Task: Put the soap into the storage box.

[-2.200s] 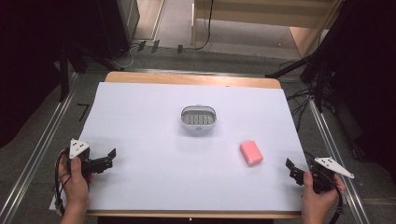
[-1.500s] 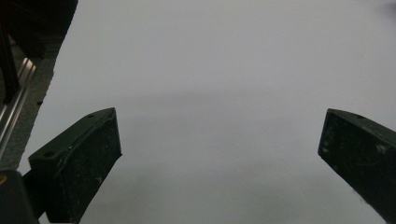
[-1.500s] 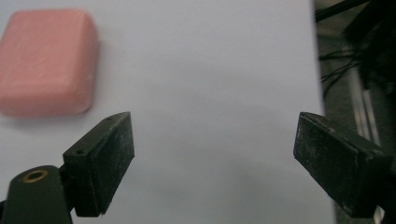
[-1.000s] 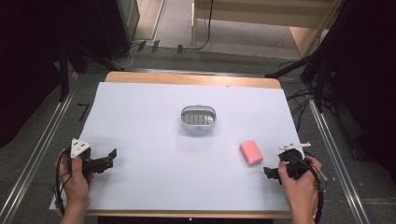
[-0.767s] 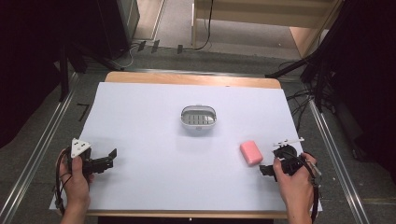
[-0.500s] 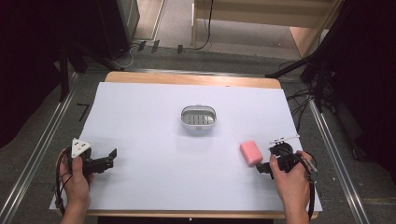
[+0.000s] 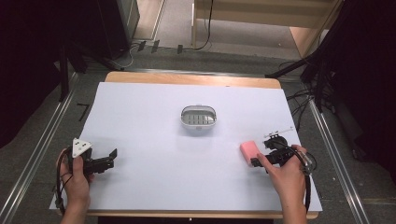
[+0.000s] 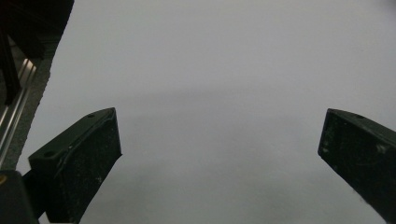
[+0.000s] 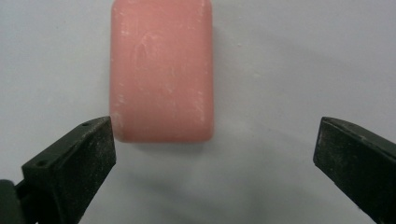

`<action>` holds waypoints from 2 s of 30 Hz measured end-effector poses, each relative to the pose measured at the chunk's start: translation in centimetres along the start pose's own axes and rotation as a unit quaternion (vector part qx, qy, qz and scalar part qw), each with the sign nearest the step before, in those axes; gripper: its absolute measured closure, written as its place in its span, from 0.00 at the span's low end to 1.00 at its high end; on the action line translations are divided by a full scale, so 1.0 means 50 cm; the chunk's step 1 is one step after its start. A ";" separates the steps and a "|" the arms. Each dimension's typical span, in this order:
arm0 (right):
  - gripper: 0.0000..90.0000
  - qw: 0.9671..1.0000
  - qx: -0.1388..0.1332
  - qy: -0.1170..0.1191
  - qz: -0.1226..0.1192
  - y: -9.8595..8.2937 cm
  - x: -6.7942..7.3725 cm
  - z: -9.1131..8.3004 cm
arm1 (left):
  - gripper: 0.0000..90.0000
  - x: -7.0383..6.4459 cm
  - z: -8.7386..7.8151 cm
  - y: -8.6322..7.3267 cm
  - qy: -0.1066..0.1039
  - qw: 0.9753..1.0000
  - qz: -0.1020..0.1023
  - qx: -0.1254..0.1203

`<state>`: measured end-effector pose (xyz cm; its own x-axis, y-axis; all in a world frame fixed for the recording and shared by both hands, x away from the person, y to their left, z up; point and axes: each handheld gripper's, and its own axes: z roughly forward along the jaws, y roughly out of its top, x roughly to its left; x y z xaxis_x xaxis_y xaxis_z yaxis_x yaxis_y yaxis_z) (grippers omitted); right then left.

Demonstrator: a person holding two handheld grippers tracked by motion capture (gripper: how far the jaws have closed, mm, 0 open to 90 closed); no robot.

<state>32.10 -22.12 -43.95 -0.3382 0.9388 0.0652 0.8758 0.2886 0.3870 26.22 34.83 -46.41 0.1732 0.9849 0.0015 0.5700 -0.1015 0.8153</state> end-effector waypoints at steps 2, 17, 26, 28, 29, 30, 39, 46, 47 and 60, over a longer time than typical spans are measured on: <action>0.00 1.000 0.000 0.000 -0.002 0.003 0.003 0.000 | 0.00 0.000 0.000 0.000 0.000 1.000 -0.001 0.000; 0.23 1.000 0.011 0.008 -0.016 0.045 0.035 0.023 | 0.00 0.001 0.000 0.000 -0.001 1.000 -0.001 0.000; 0.29 1.000 0.020 0.006 -0.022 0.059 0.045 0.035 | 0.00 0.001 0.000 0.000 0.000 1.000 0.000 0.000; 0.31 1.000 0.022 0.004 -0.021 0.062 0.046 0.036 | 0.00 0.001 0.001 0.000 -0.001 1.000 -0.001 0.000; 0.32 0.999 0.023 0.004 -0.024 0.062 0.046 0.037 | 0.00 0.001 0.000 0.000 -0.001 1.000 0.000 0.000; 0.34 0.999 0.027 0.005 -0.024 0.064 0.047 0.040 | 0.00 0.001 0.000 0.000 -0.001 1.000 0.000 0.000; 0.42 0.999 0.041 0.009 -0.023 0.068 0.048 0.054 | 0.00 0.002 0.000 0.000 -0.001 1.000 -0.001 -0.001; 0.42 0.999 0.045 0.003 -0.025 0.073 0.046 0.055 | 0.00 0.002 0.000 0.000 0.001 1.000 -0.003 -0.001; 0.42 0.998 0.048 0.001 -0.034 0.075 0.047 0.054 | 0.00 0.002 0.000 0.000 0.001 1.000 -0.003 -0.001; 0.42 0.995 0.030 0.027 -0.089 0.099 0.054 0.033 | 0.00 0.001 0.000 0.000 0.002 1.000 -0.002 -0.001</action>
<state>36.10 -17.83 -43.39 -0.5066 0.8607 0.0503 0.8185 0.4618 0.3418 26.25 34.89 -46.40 0.1677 0.9858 -0.0005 0.5694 -0.0964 0.8164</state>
